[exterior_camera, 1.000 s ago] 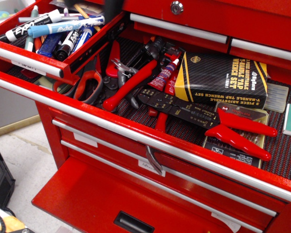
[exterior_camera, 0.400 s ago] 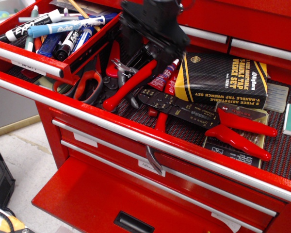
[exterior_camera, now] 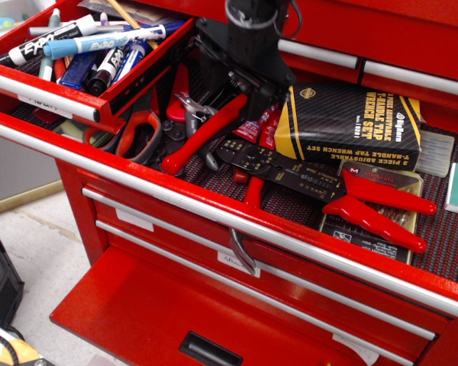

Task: Pick up glue and put into drawer

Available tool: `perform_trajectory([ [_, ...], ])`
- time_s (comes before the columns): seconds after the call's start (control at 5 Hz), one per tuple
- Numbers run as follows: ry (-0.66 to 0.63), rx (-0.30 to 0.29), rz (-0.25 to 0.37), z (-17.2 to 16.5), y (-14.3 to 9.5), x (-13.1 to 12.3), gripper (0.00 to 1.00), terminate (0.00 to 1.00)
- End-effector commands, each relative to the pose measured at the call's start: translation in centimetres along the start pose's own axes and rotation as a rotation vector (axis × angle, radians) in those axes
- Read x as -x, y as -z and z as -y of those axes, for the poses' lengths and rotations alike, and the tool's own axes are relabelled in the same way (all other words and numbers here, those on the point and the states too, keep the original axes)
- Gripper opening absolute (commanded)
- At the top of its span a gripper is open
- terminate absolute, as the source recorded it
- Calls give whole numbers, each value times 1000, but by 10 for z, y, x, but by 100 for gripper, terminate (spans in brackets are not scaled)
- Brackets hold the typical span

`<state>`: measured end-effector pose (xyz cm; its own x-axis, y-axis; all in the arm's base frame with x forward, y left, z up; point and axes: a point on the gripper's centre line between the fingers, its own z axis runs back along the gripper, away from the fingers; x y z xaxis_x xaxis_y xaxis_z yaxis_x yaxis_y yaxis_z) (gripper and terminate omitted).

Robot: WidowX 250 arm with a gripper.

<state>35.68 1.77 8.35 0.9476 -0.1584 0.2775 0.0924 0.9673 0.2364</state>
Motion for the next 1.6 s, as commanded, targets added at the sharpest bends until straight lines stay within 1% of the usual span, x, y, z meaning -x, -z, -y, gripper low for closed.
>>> perform_trajectory([
  [0.0, -98, 66, 144, 2, 3, -13, 100, 0],
  [0.2, -144, 109, 177, 9, 3, -15, 100, 0],
  [0.6, -205, 138, 209, 17, 8, -19, 100, 0],
  [0.8, -220, 198, 226, 14, 19, -17, 100, 0],
  [1.0, -260, 256, 235, 11, 29, -15, 100, 0],
  [1.2, -305, 302, 247, 11, 36, -10, 100, 0],
  [1.4, -352, 317, 247, 13, 39, -6, 100, 0],
])
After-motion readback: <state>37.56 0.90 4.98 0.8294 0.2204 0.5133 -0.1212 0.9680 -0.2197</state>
